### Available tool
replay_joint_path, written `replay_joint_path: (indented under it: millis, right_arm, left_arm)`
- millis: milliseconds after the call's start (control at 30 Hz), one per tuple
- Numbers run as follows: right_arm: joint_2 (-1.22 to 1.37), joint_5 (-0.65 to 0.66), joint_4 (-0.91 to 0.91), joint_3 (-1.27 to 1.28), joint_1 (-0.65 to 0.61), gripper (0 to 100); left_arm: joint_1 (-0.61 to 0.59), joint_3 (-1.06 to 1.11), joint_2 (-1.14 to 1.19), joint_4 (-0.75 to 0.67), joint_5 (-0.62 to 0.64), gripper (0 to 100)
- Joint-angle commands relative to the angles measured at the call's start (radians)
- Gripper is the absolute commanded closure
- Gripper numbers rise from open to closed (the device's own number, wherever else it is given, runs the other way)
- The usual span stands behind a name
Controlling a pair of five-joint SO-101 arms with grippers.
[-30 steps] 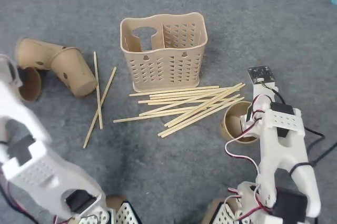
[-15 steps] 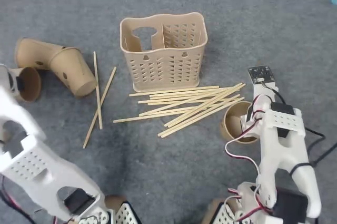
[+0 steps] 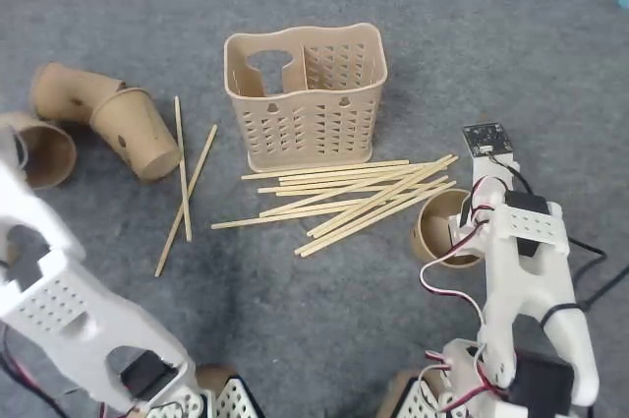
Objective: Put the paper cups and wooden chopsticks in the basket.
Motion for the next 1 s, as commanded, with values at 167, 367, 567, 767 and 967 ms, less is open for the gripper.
replay_joint_path:
  millis: [167, 367, 567, 767, 967]
  right_arm:
    - [-0.002, 0.014, -0.005, 0.015, 0.002, 99.1]
    - [-0.002, 0.014, -0.005, 0.015, 0.002, 99.1]
    - [-0.002, 0.014, -0.005, 0.015, 0.002, 99.1]
    - [-0.002, 0.014, -0.005, 0.015, 0.002, 99.1]
    - [-0.002, 0.014, -0.005, 0.015, 0.002, 99.1]
  left_arm:
    - [-0.017, -0.045, -0.095, 0.066, 0.195, 99]
    - [0.017, -0.045, -0.160, 0.281, 0.207, 99]
    - [0.066, -0.045, -0.233, 0.482, 0.209, 99]
    - [0.118, -0.021, -0.296, 0.595, 0.219, 99]
    - [0.120, 0.013, -0.282, 0.595, 0.334, 99]
